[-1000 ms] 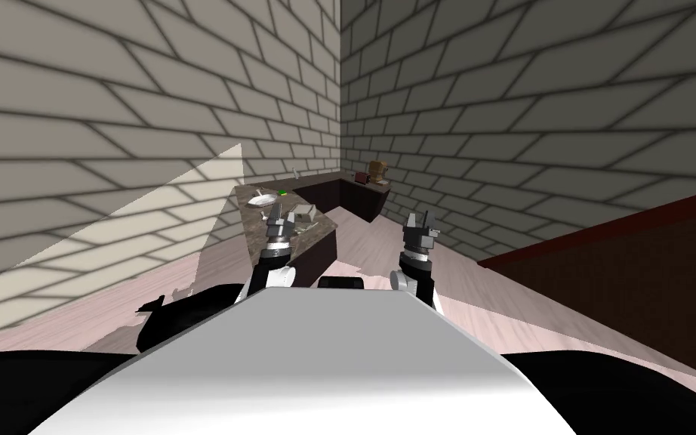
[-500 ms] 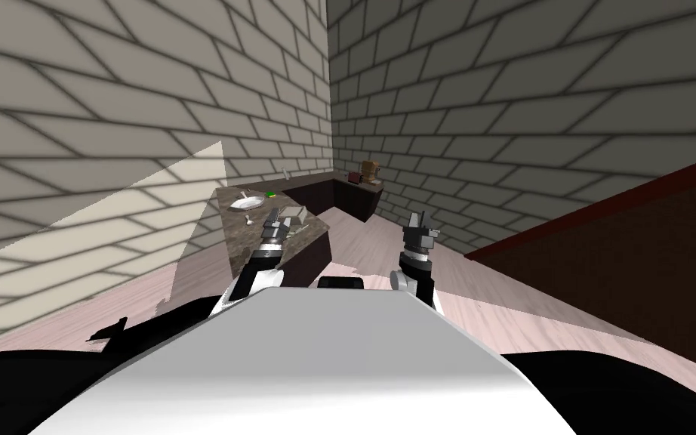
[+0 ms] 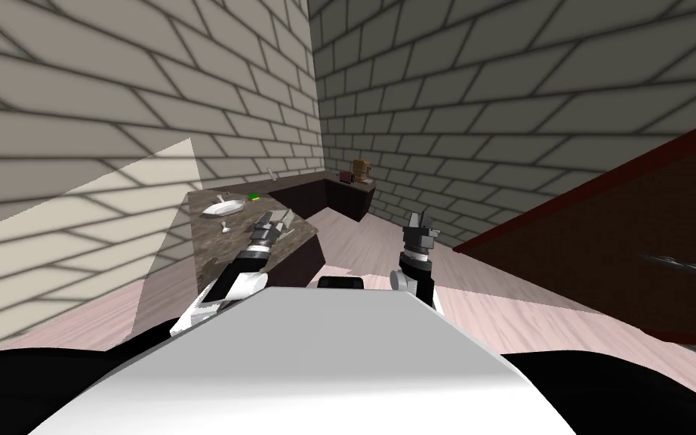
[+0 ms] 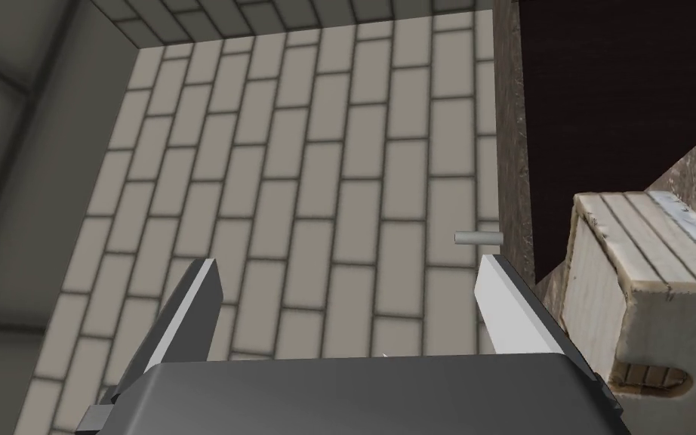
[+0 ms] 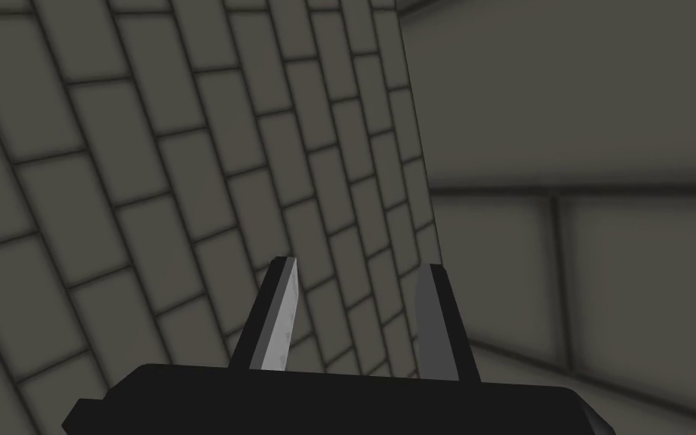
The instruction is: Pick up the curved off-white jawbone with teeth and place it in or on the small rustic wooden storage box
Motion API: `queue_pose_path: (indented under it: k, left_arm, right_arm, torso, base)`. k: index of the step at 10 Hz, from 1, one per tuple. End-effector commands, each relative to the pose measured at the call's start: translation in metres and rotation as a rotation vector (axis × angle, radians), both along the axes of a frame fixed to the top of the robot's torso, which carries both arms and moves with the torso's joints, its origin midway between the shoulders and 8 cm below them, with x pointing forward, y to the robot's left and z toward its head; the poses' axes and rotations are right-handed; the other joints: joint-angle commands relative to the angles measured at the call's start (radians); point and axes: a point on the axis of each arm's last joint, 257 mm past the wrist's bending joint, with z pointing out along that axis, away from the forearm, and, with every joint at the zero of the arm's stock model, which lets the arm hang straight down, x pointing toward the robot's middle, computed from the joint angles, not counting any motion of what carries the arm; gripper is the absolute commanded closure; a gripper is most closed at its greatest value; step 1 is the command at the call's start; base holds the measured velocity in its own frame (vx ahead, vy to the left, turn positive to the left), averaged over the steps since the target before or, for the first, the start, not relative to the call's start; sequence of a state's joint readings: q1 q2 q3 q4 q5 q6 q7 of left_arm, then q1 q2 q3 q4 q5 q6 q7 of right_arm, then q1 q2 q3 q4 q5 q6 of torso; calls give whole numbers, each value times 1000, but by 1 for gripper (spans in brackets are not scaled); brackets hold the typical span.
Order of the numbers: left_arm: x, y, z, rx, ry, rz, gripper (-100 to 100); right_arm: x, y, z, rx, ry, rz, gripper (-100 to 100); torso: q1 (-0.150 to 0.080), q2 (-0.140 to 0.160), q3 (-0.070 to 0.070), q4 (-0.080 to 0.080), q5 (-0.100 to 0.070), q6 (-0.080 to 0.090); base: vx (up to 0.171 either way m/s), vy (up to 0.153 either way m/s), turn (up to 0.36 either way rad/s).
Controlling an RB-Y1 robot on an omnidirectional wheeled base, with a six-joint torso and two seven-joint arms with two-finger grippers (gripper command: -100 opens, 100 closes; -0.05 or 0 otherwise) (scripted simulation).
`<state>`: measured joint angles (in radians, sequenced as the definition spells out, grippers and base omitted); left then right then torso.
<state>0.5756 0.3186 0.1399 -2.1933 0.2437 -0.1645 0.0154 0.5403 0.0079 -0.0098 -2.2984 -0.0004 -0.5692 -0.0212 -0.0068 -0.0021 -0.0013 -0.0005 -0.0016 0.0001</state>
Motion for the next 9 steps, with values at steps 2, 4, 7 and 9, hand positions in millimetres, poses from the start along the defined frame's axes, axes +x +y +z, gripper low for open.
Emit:
queue_pose_path:
  k: [2,4,7,9]
  left_arm:
    - [1,25,-13,-5,65,17,-100]
    - [1,43,-19,-11,107,31,-100]
    - [-2,78,-29,-31,190,61,-100]
    - [-6,112,-32,-49,258,94,-100]
  right_arm:
    - [0,0,0,0,0,0,0]
    - [0,0,0,0,0,0,0]
    - [0,0,0,0,0,0,0]
    - [0,0,0,0,0,0,0]
  torso:
    - [-2,-1,0,0,0,0]
    - [2,0,0,0,0,0]
    - [0,-3,-1,-1,0,0]
    - [0,-1,-1,0,0,0]
  base:
    - [48,-110,-132]
    - [48,-63,-97]
    - [74,-96,-136]
    - [75,-97,-179]
